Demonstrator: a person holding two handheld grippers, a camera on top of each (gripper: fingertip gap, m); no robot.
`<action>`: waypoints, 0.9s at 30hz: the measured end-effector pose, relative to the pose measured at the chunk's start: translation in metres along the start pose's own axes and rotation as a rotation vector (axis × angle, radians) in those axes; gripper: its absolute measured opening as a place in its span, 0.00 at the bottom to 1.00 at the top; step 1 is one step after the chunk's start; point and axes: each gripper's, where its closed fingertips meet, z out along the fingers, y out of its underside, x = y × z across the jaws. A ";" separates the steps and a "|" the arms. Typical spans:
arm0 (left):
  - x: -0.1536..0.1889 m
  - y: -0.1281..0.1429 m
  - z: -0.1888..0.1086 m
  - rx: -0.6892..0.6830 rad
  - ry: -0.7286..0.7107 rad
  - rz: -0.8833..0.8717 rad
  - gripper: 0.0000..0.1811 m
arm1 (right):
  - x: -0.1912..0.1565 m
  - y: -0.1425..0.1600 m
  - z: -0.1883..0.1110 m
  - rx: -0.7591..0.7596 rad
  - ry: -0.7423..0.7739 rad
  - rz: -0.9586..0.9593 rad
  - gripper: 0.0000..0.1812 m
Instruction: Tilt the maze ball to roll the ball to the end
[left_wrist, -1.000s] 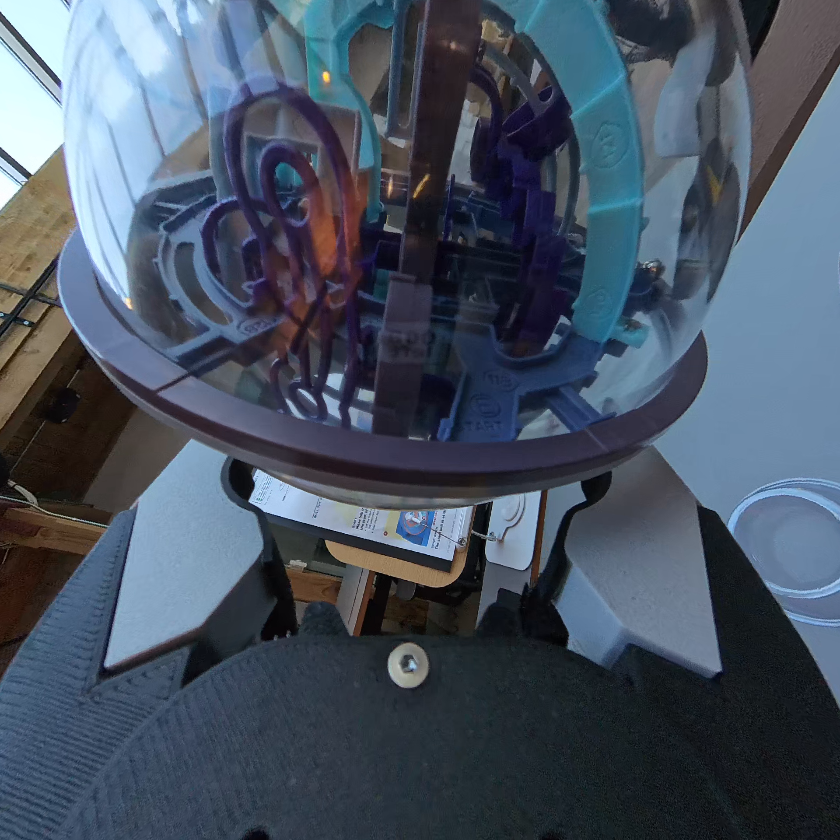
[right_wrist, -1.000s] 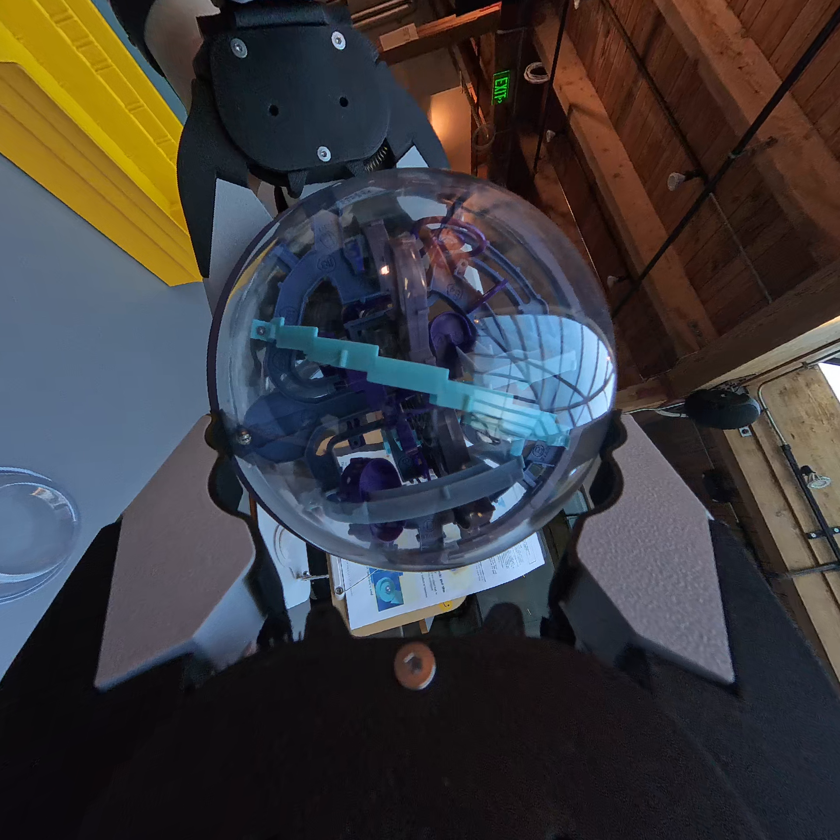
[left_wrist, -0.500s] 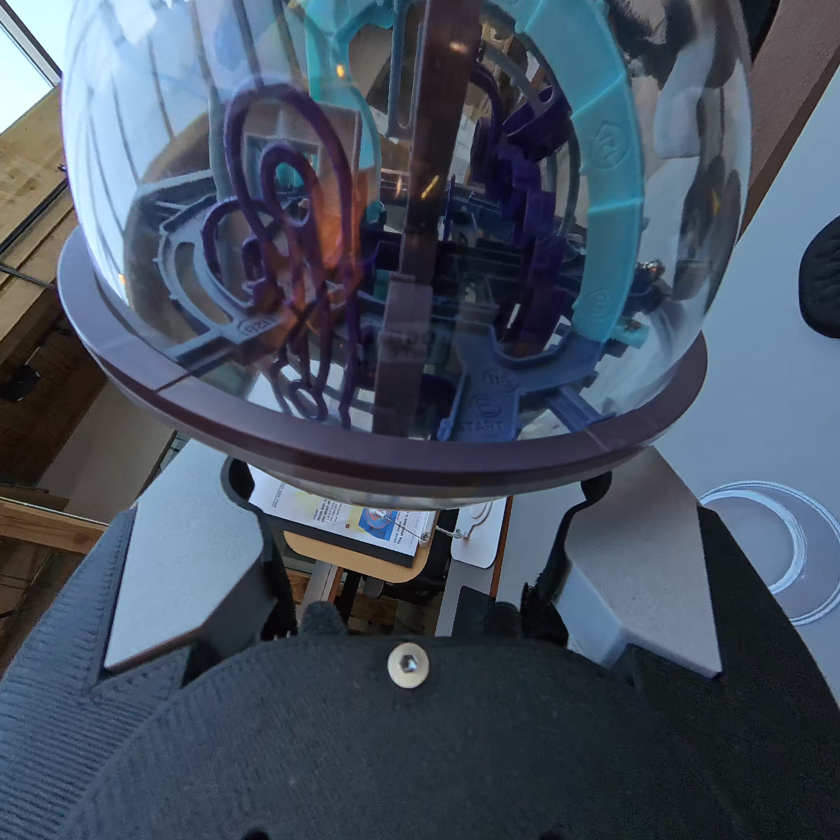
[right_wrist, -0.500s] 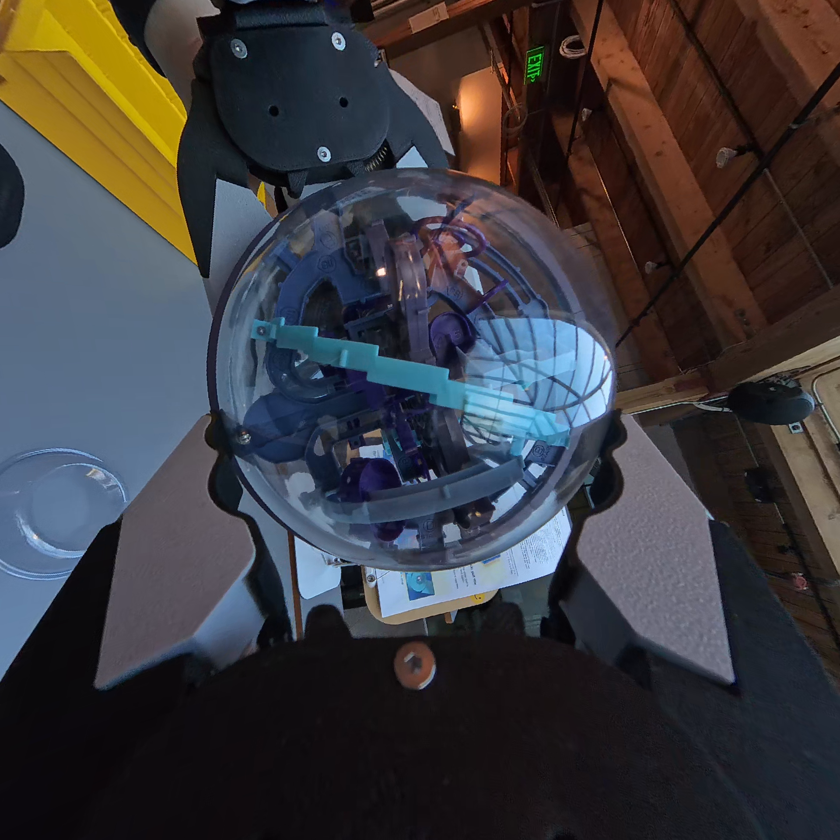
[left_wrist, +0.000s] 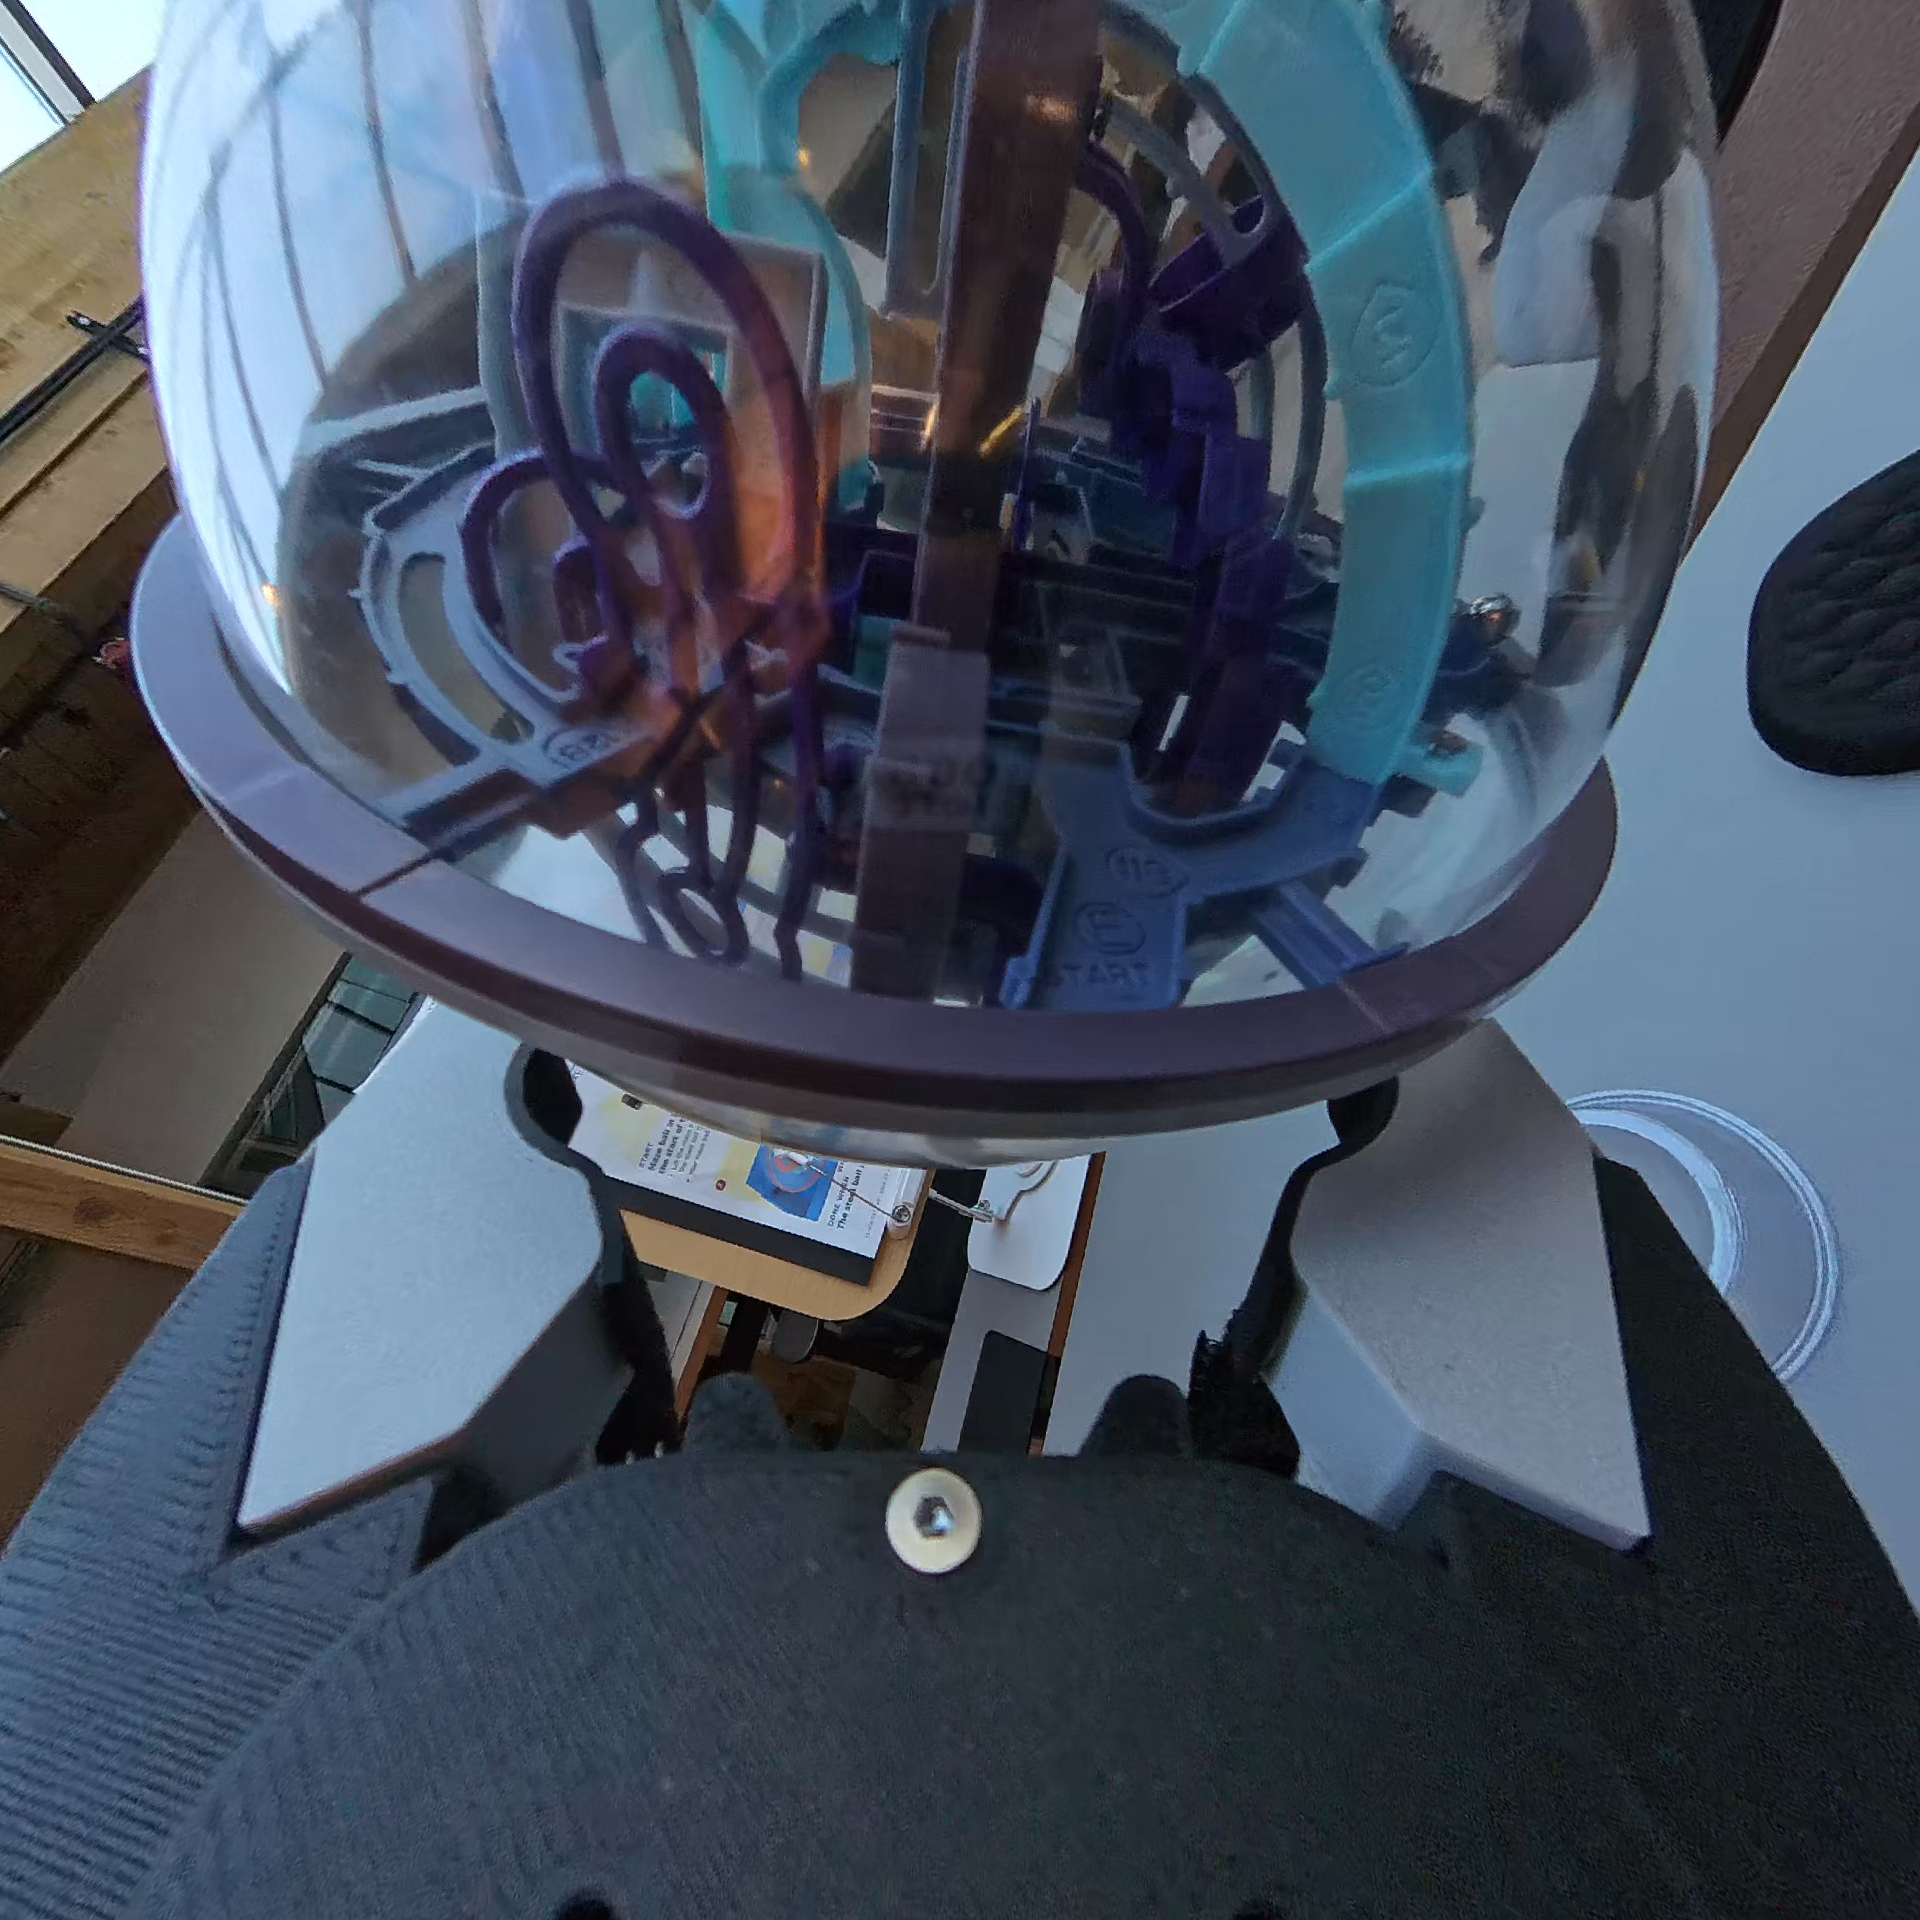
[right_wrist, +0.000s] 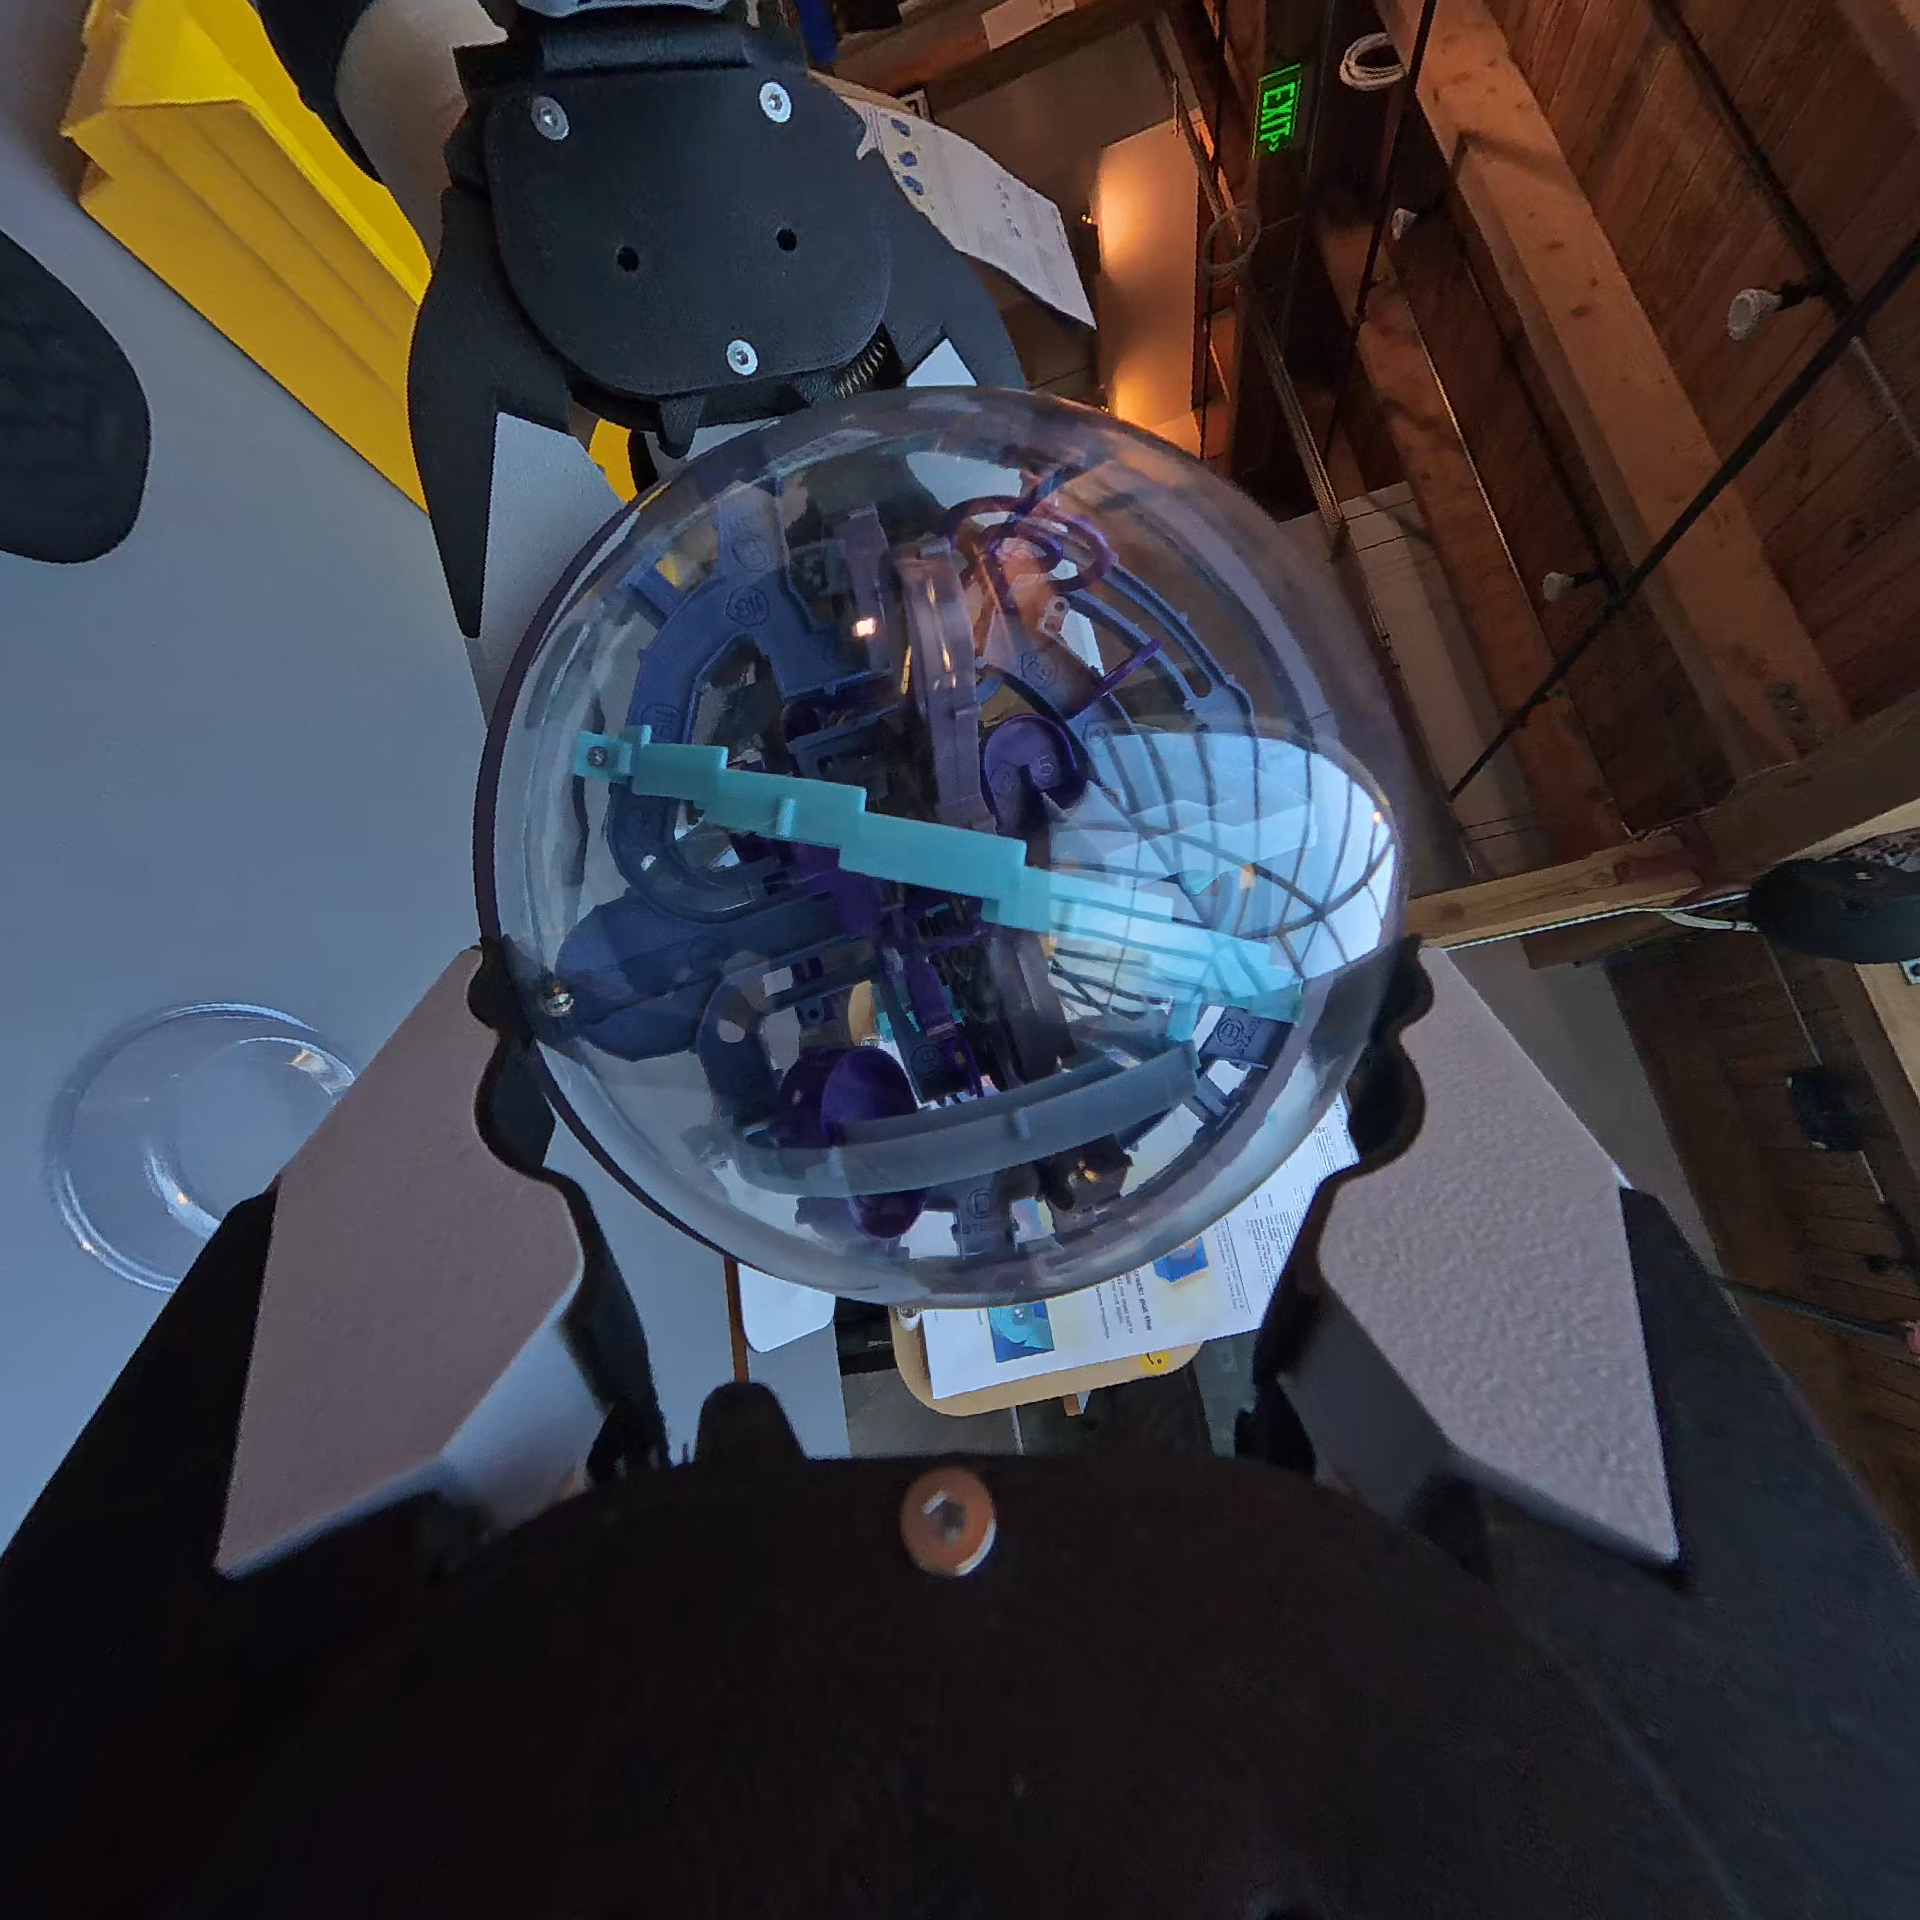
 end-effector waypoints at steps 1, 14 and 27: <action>0.002 0.001 0.000 0.000 0.001 -0.005 0.81 | -0.002 0.000 0.000 0.000 -0.004 0.002 0.87; 0.031 0.014 -0.004 0.005 0.021 -0.087 0.81 | -0.029 0.006 0.002 -0.019 -0.077 0.034 0.86; 0.051 0.024 -0.006 0.010 0.029 -0.157 0.81 | -0.047 0.009 0.005 -0.035 -0.139 0.052 0.86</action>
